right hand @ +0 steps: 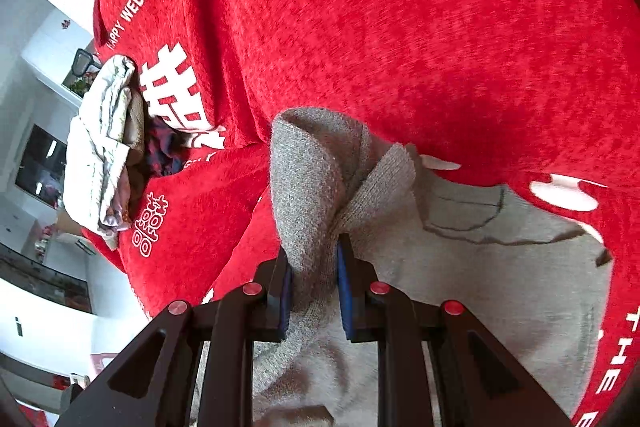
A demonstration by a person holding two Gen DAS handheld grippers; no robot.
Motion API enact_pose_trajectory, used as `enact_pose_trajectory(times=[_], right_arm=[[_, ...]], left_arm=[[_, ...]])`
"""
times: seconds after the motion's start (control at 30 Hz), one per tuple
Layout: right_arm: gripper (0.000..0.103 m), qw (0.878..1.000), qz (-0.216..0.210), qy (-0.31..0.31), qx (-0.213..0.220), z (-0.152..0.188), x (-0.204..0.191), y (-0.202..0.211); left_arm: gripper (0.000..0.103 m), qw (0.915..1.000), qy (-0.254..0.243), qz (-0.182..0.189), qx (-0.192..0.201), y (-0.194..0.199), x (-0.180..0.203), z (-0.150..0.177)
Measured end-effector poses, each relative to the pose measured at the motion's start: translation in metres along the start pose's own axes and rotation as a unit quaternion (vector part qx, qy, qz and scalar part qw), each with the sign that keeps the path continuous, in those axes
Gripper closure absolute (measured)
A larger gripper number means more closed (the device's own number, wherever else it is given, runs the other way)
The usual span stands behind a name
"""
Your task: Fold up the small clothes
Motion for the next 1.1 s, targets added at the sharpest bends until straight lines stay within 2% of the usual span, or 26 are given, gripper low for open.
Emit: enact_pose_trajectory(times=[0.27, 0.7, 1.1], right_arm=[[0.082, 1.0, -0.01, 0.0, 0.006, -0.004, 0.029, 0.033], [0.082, 1.0, -0.021, 0.0, 0.015, 0.003, 0.08, 0.071], [0.082, 0.999, -0.041, -0.017, 0.025, 0.015, 0.13, 0.092]], left_arm=[[0.094, 0.9987, -0.046, 0.01, -0.018, -0.009, 0.052, 0.011], [0.094, 0.9938, -0.103, 0.011, -0.041, -0.023, 0.11, 0.037], [0.094, 0.9835, -0.165, 0.002, -0.073, -0.047, 0.159, 0.061]])
Point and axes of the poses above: each gripper's, at about its wrist camera, not at the fingertips, and y roughly against the way its jaws point, x to its right, z to its underside, the point moved 6 cm from there along -y, roughly the way its jaws point, and after that the axes turned 15 degrees about x, right-handed, at the moved point
